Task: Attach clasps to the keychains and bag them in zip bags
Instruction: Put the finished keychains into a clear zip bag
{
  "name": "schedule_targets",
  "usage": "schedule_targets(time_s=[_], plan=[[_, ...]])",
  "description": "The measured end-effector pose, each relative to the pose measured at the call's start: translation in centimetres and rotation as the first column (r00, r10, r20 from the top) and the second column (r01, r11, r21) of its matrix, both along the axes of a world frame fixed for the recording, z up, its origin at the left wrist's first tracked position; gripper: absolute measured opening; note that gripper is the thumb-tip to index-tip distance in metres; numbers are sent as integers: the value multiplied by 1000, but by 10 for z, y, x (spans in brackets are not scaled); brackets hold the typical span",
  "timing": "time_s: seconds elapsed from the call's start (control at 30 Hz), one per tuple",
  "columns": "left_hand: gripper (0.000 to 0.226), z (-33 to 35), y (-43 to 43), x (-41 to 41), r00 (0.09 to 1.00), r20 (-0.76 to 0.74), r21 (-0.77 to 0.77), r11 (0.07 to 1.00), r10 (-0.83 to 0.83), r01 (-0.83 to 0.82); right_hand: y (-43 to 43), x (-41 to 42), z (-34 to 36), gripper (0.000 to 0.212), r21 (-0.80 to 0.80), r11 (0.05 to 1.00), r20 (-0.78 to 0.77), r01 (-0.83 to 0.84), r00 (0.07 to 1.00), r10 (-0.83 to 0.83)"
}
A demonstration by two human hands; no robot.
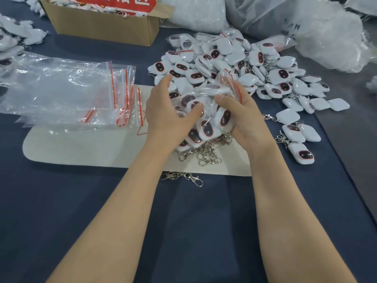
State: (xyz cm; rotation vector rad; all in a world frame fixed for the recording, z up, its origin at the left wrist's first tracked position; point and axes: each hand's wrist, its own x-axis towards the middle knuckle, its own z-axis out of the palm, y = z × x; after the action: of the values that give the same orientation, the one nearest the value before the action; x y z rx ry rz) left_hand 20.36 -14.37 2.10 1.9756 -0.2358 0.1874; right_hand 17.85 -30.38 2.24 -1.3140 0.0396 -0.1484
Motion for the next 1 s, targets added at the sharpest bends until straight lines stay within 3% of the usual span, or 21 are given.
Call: schedule_targets(time_s=[0.1, 0.27, 0.37, 0.5, 0.63, 0.8, 0.9, 1.0], plan=[[77, -4, -2, 2, 1000, -14, 7, 1000, -11, 11, 4, 2, -1, 45, -4, 999, -25, 34, 999, -34], [60, -5, -3, 0, 999, -30, -30, 999, -18, 17, 9, 6, -5, 14, -43, 991, -96, 127, 987, -131], [54, -6, -4, 0, 999, -28, -33, 999, -23, 22, 10, 9, -8, 10, -131, 970, -103, 207, 970, -221], [48, -7, -3, 1, 999, -38, -36, 999, -17, 15, 9, 11, -6, 10, -55, 983, -146, 174, 973, -180], [42, -7, -3, 4, 997, -71, -102, 995, 7, -14, 3, 6, -4, 25, 21, 1000, -127, 21, 992, -18], [39, -7, -2, 3, 996, -84, -141, 990, 18, -30, 5, 4, -2, 43, -38, 999, -166, 31, 985, -37], [36, -7, -1, 5, 993, -116, -160, 987, 15, -33, 0, 0, 2, 47, 95, 990, -181, -101, 977, 117], [35, -7, 0, 6, 991, -132, -148, 988, 21, -41, -5, -5, 3, 59, 76, 968, -104, -237, 964, 244]])
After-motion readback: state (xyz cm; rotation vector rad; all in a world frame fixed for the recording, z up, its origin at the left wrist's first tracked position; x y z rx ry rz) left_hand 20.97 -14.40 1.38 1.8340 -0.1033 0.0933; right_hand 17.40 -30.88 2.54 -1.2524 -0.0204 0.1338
